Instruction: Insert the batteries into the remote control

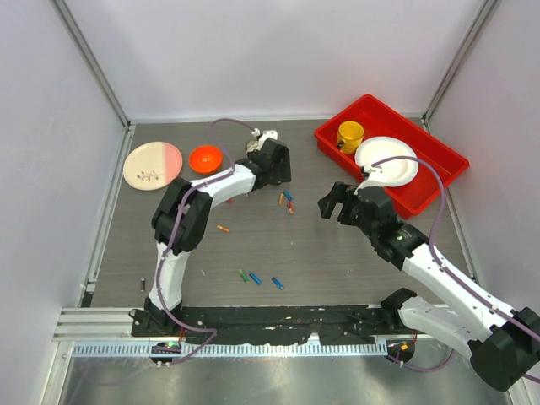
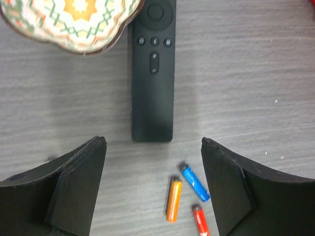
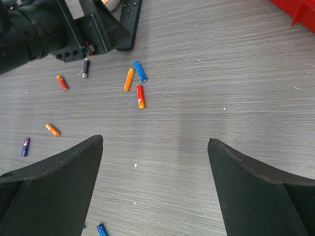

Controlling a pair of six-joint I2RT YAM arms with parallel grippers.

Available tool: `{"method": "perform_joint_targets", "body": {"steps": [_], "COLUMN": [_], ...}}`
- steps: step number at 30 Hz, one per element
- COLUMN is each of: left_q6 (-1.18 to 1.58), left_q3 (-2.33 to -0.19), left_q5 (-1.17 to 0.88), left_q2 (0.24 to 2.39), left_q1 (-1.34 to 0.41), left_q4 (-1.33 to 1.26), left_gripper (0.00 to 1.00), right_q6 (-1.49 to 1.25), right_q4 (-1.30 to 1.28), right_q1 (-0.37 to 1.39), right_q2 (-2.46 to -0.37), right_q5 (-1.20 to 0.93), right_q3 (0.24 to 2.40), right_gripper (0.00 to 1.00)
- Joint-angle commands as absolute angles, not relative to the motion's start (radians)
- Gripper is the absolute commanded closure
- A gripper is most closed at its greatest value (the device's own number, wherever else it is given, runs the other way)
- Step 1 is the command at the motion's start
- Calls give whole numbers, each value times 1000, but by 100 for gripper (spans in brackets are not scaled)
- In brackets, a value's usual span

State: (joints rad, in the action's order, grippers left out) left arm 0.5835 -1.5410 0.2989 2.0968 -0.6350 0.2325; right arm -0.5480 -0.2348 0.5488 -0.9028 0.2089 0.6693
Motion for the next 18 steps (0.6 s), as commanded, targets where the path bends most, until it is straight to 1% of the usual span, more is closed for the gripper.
{"method": "perform_joint_targets", "body": {"steps": [1,4,9,18], "left_q6": [519,494,460,431], "left_q3": [-1653,-1700,-1744,-1813], "left_q5": [342,360,380,385], "left_q2": [2164,2200,2238,2312], "left_q1": [-640,-640,-640,-641], "left_q4": [224,253,276,299], "left_gripper": [19,21,26,29], "right_q6": [-552,-554,-558,-560], "right_q4": [-201,-202,-202,-206], "right_q1": [552,554,554,554], "right_q2": [-907,-900,-891,-893], "right_q5": [199,207,218,221], "right_q3": [670,672,672,675], "right_gripper": [7,8,7,8]}}
